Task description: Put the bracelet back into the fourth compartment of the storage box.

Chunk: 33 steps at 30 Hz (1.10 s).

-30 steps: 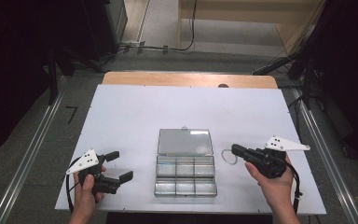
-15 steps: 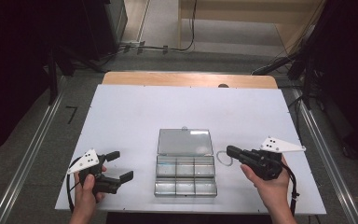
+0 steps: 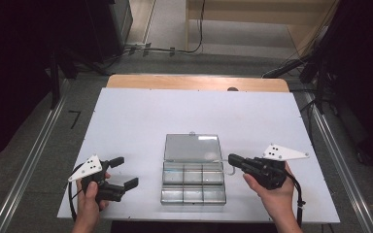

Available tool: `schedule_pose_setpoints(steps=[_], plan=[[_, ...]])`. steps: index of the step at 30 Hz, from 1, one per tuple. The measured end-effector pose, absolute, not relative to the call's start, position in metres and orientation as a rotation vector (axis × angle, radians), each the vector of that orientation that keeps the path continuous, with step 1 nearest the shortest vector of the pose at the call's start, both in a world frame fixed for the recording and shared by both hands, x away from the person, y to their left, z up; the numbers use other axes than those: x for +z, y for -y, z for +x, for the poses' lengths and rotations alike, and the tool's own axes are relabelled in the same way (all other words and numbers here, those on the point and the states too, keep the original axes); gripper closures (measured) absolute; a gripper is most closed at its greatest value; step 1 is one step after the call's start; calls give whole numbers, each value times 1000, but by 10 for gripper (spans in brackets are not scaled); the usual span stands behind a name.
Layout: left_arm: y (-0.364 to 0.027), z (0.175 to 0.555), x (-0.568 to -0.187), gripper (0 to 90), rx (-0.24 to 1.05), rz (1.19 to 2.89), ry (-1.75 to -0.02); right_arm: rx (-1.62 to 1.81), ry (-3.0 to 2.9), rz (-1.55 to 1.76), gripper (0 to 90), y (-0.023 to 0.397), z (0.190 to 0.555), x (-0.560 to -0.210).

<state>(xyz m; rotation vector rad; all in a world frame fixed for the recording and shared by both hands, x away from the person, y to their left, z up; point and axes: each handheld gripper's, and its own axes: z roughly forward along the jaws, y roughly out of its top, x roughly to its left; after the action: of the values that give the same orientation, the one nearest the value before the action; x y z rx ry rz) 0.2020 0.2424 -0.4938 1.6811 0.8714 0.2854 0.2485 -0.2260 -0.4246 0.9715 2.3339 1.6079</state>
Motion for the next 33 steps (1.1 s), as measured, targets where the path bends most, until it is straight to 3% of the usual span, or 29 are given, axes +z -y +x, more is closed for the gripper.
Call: schedule_pose_setpoints(steps=[33], plan=[[-238, 202, -494, 3, 280, 1694, -854, 1632, -2396, 885, 856, 197, 238, -423]])
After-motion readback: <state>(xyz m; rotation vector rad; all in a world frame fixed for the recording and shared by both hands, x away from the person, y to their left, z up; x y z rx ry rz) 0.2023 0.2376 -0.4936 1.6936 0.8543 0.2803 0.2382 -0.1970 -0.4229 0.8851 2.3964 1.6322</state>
